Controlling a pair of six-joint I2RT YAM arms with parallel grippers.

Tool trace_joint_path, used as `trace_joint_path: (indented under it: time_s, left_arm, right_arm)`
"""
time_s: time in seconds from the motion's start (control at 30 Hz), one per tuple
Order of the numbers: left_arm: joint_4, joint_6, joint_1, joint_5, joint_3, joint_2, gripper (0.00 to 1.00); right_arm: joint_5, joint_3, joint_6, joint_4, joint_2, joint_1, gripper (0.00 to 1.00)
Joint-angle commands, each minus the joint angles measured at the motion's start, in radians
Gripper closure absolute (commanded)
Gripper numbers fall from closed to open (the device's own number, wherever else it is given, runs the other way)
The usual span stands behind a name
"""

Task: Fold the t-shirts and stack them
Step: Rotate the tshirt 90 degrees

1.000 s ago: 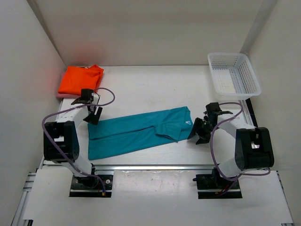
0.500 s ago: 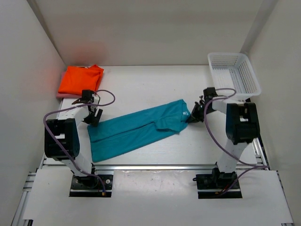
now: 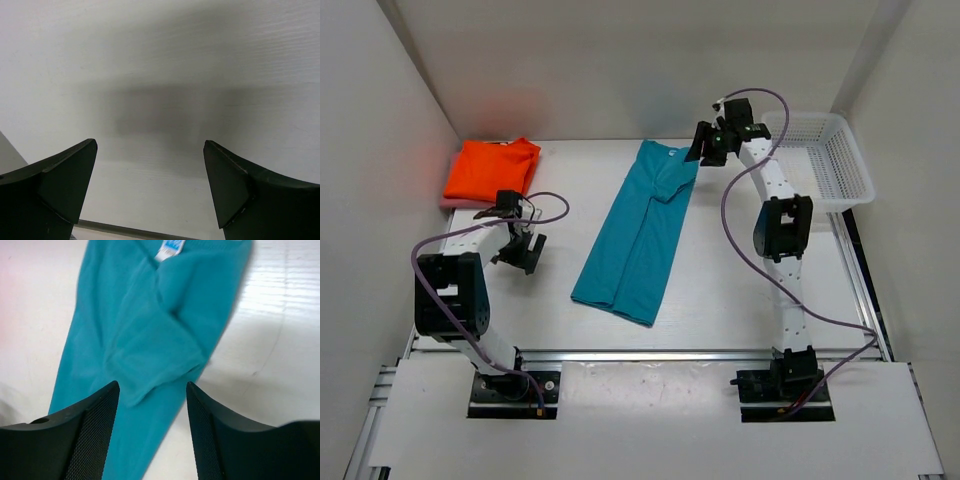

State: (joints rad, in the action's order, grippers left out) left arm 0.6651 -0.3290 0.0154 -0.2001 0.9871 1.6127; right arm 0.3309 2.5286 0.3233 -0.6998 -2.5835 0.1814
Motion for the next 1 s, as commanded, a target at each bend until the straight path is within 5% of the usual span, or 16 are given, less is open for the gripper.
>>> trace_joint_path:
  time_s: [0.0,0.27,0.43,0.57,0.7,0.87,0.97]
  left_arm:
    - [0.037,0.038,-0.003,0.082,0.042,-0.005,0.01]
    - [0.071,0.071,-0.100,0.111,0.015,-0.083,0.01]
    - [0.079,0.102,-0.077,0.194,-0.024,-0.189,0.01]
    - [0.111,0.139,0.038,0.310,0.045,-0.183,0.02]
    - [0.103,0.108,-0.001,0.306,0.039,-0.214,0.01]
    - [0.080,0.123,-0.068,0.338,-0.037,-0.315,0.01]
    - [0.134,0.113,-0.060,0.404,-0.057,-0.391,0.02]
  right_arm:
    - [-0.067,-0.036,-0.075,-0.104,0.172,0.030,0.38]
    - [-0.233,-0.497,-0.115,-0.066,0.719,0.067,0.32]
    - [-0.328,-1.072,-0.086,0.066,1.158,0.168,0.31]
    - [-0.312,-1.321,0.034,0.088,1.281,0.278,0.48]
    - [-0.161,-1.501,0.161,0.155,1.295,0.351,0.60]
    - [-0.099,-1.625,0.366,0.181,1.269,0.446,0.52]
    - [-0.044,-1.769,0.529,0.336,1.296,0.544,0.47]
